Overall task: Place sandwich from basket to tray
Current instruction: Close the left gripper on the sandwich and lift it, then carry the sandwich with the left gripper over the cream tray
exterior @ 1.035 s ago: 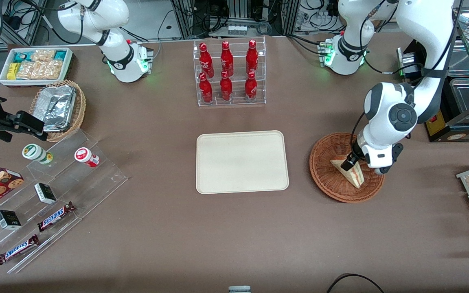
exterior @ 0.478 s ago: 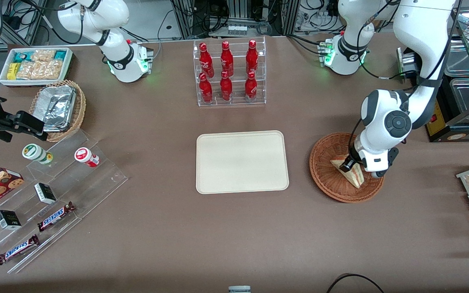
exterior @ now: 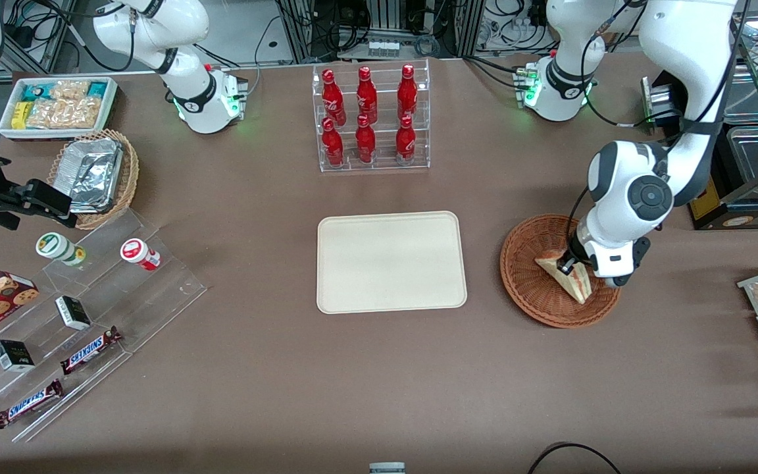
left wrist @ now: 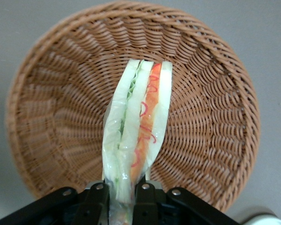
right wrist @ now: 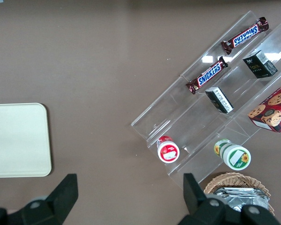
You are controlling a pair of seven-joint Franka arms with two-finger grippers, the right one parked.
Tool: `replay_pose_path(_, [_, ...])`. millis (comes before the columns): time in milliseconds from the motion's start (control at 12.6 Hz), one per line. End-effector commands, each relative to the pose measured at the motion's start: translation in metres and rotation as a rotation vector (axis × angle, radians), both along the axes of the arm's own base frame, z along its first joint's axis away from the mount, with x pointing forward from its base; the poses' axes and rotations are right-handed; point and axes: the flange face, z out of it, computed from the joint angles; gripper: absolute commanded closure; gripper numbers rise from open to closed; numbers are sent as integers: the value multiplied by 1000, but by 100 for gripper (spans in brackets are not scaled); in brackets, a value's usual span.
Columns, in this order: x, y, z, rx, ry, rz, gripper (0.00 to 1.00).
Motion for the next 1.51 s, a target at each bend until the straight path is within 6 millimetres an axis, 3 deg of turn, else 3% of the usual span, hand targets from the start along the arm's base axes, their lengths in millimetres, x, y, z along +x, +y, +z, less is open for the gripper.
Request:
replay_pose_path(0, [19, -7, 58, 23, 78, -19, 88])
replay_pose_path(80, [27, -12, 68, 23, 115, -48, 88])
replay_pose_path(239, [34, -41, 89, 19, 149, -151, 88])
replay_pose_path(478, [34, -106, 85, 8, 190, -367, 89])
replay_pose_path(637, [35, -145, 70, -13, 197, -468, 91])
replay_pose_path(796, [36, -199, 53, -12, 199, -527, 91])
replay_pose_path(1115, [23, -294, 18, 0, 195, -545, 91])
replay_pose_path(1434, [7, -363, -10, 10, 178, -507, 92])
